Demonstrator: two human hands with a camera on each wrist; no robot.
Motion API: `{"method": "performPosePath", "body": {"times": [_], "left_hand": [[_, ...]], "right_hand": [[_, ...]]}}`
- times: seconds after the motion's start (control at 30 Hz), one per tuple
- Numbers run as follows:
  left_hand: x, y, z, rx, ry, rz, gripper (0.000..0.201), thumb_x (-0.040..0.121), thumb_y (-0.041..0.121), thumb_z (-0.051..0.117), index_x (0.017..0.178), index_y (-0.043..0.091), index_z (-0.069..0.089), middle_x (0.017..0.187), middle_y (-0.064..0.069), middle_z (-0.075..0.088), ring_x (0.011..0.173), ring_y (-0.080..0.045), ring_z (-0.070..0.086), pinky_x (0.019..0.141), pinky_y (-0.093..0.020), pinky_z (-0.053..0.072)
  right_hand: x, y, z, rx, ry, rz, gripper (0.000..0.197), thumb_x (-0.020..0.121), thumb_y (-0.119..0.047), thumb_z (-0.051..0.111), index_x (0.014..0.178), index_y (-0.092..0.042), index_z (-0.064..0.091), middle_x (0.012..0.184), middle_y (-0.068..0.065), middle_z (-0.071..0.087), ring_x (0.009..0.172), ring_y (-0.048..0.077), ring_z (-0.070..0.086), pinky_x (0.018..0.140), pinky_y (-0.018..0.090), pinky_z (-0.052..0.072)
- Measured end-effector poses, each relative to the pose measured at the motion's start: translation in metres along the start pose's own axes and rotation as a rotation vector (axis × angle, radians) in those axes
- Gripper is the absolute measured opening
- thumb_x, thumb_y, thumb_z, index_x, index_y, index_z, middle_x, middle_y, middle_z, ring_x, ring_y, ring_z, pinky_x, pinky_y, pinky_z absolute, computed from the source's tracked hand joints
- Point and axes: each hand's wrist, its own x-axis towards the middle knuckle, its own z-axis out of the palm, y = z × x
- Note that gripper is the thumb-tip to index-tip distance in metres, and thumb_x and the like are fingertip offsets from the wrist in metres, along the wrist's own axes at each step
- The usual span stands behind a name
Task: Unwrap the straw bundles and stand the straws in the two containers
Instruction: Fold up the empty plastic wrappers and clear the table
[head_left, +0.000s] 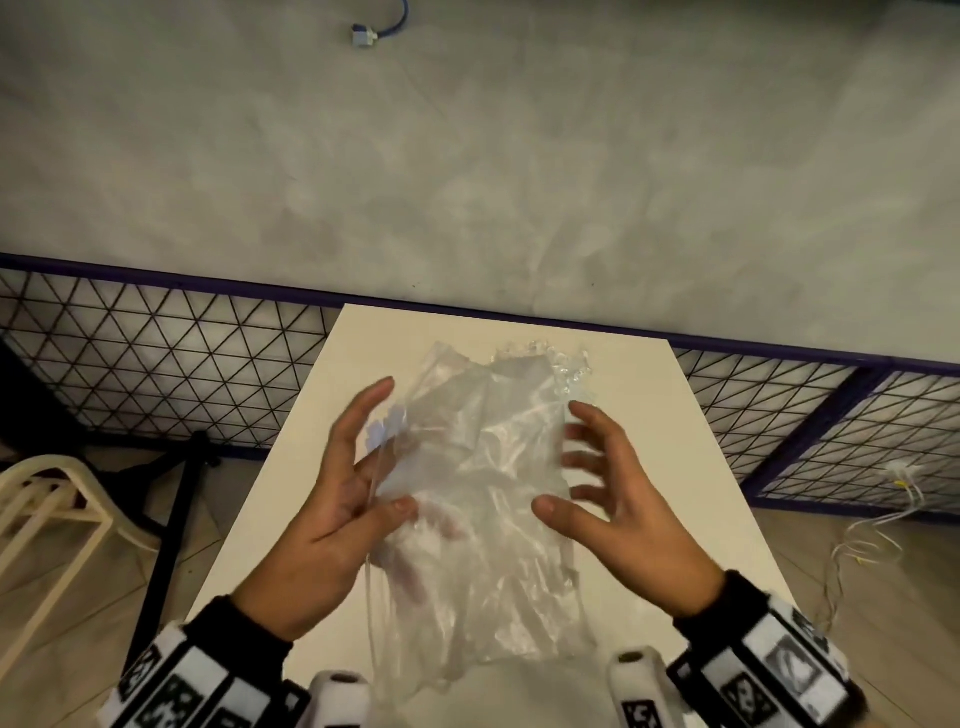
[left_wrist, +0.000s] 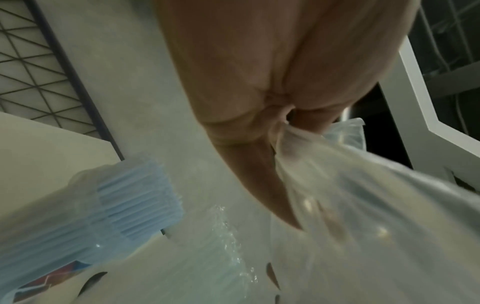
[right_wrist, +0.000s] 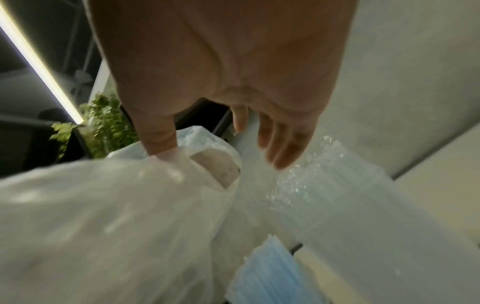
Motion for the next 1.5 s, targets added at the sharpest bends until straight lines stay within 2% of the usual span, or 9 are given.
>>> {"method": "performPosePath", "body": {"times": [0.1,0.27,0.47,0.67,0.87,1.07,1.27,1.4,1.5], "left_hand": [[0.001,0.005,-0.004,-0.043,-0.02,-0.044,0.099,0.088,-0.017,0.042,0.126,0.073,0.029,0.124,-0.007,0.067,0.101,-0.025,0.069,0.082,-0.03,0.058],[0.0,0.006,-0.017,-0.106,-0.038,-0.123,0.077,0.087,-0.014,0.052,0.134,0.048,0.048,0.104,-0.004,0.075,0.077,-0.021,0.069,0.057,-0.026,0.056],[-0.005,-0.001,-0.023,0.009,-0.063,-0.114,0.021,0.063,0.014,0.058,0.069,0.009,0.077,0.114,0.002,0.066,0.07,-0.033,0.05,0.052,-0.023,0.04],[0.002,0.011,-0.013,0.068,-0.347,-0.26,0.039,0.075,0.046,0.065,0.069,0.008,0.073,0.122,0.008,0.063,0.101,-0.012,0.064,0.078,-0.024,0.05],[0.008,0.013,0.015,0.489,-0.441,-0.136,0.018,0.078,0.016,0.08,0.085,0.031,0.072,0.097,0.016,0.067,0.099,-0.001,0.061,0.087,-0.008,0.041],[0.005,0.003,0.009,0.242,-0.098,-0.125,0.022,0.073,0.009,0.083,0.084,0.023,0.07,0.1,0.011,0.066,0.1,-0.003,0.062,0.089,-0.03,0.054],[0.012,-0.007,0.034,0.378,-0.028,0.035,0.039,0.074,0.007,0.079,0.083,0.028,0.048,0.093,0.01,0.06,0.082,-0.007,0.059,0.075,-0.029,0.05],[0.014,-0.003,0.032,0.046,-0.002,-0.081,0.05,0.072,0.025,0.078,0.102,0.032,0.039,0.117,0.0,0.064,0.083,-0.038,0.064,0.08,-0.059,0.053],[0.015,-0.002,0.032,0.123,-0.161,-0.225,0.047,0.087,0.038,0.067,0.126,0.042,0.04,0.106,-0.01,0.073,0.089,-0.028,0.07,0.08,-0.045,0.058]], "right_hand": [[0.003,-0.004,-0.003,0.341,-0.186,0.134,0.064,0.073,-0.029,0.077,0.131,-0.025,0.052,0.119,0.004,0.069,0.101,0.027,0.07,0.083,0.046,0.055],[0.004,-0.012,-0.01,0.409,-0.266,0.082,0.031,0.08,-0.003,0.068,0.107,-0.018,0.072,0.105,0.011,0.072,0.089,0.027,0.07,0.071,0.036,0.059],[0.014,-0.011,-0.018,0.228,-0.251,-0.15,0.03,0.069,0.013,0.067,0.071,-0.015,0.079,0.083,0.008,0.057,0.067,0.013,0.059,0.062,0.024,0.047],[0.024,-0.032,-0.022,-0.083,-0.434,-0.348,0.04,0.07,0.025,0.053,0.071,-0.006,0.078,0.098,0.003,0.05,0.073,0.023,0.057,0.073,0.024,0.046],[0.032,-0.04,-0.017,-0.126,-0.328,-0.424,0.035,0.081,0.009,0.062,0.1,-0.017,0.075,0.117,0.007,0.054,0.098,0.021,0.062,0.085,0.027,0.048],[0.012,0.008,-0.023,0.603,-0.323,0.09,0.101,0.065,-0.061,0.081,0.144,-0.015,0.04,0.133,0.018,0.052,0.12,0.031,0.049,0.1,0.041,0.041],[-0.003,0.009,0.01,0.46,-0.169,0.048,0.043,0.079,-0.025,0.076,0.116,-0.004,0.066,0.116,0.018,0.069,0.105,0.029,0.067,0.089,0.039,0.053],[0.0,0.013,-0.002,0.408,-0.023,0.1,0.077,0.062,-0.036,0.09,0.11,0.013,0.056,0.109,0.043,0.058,0.094,0.043,0.068,0.084,0.054,0.053],[-0.001,0.018,-0.008,0.282,-0.016,0.119,0.087,0.057,-0.046,0.092,0.111,0.012,0.055,0.101,0.046,0.055,0.091,0.057,0.061,0.084,0.067,0.047]]}}
